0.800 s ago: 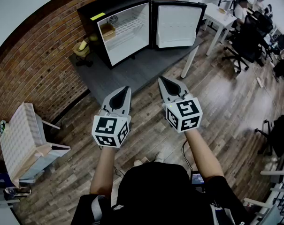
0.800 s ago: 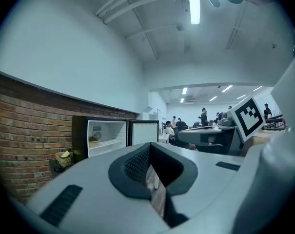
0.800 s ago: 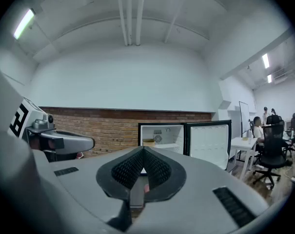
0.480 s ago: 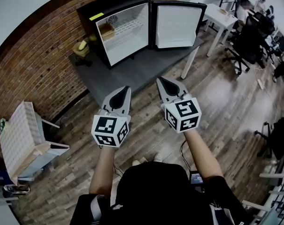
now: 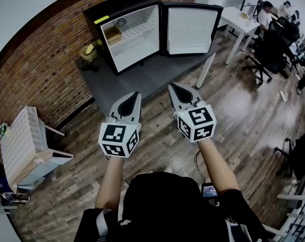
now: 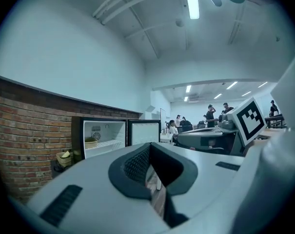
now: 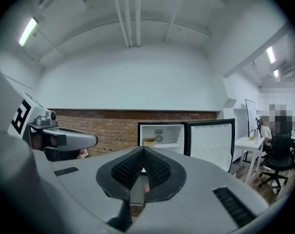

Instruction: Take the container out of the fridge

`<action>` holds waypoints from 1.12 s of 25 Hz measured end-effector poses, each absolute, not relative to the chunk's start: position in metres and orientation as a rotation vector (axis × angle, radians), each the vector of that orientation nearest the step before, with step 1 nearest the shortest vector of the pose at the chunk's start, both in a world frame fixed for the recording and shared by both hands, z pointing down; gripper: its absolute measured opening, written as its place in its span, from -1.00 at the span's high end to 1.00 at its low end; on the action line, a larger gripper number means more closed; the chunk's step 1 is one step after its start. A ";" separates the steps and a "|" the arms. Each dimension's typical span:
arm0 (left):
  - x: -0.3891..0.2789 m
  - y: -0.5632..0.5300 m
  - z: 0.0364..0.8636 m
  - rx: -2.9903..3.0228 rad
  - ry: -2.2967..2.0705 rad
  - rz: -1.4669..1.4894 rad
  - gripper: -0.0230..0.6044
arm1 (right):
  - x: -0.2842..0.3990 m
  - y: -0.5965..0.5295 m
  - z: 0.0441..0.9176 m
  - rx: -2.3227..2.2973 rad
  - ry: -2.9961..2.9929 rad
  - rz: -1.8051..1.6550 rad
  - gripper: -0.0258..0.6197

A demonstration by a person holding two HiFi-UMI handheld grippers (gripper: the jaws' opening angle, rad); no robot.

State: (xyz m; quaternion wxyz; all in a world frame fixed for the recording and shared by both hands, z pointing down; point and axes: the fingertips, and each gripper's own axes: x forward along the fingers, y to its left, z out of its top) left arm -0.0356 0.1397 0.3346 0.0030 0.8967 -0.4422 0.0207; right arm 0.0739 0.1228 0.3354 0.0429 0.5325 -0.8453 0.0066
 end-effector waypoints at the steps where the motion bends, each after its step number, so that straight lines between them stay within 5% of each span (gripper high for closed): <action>1: -0.032 0.140 0.335 2.814 -1.390 0.069 0.88 | 0.076 0.122 0.336 1.623 -2.590 0.022 0.80; 28: -0.021 0.060 0.350 2.790 -1.453 0.102 0.88 | 0.088 0.042 0.357 1.550 -2.611 0.048 0.80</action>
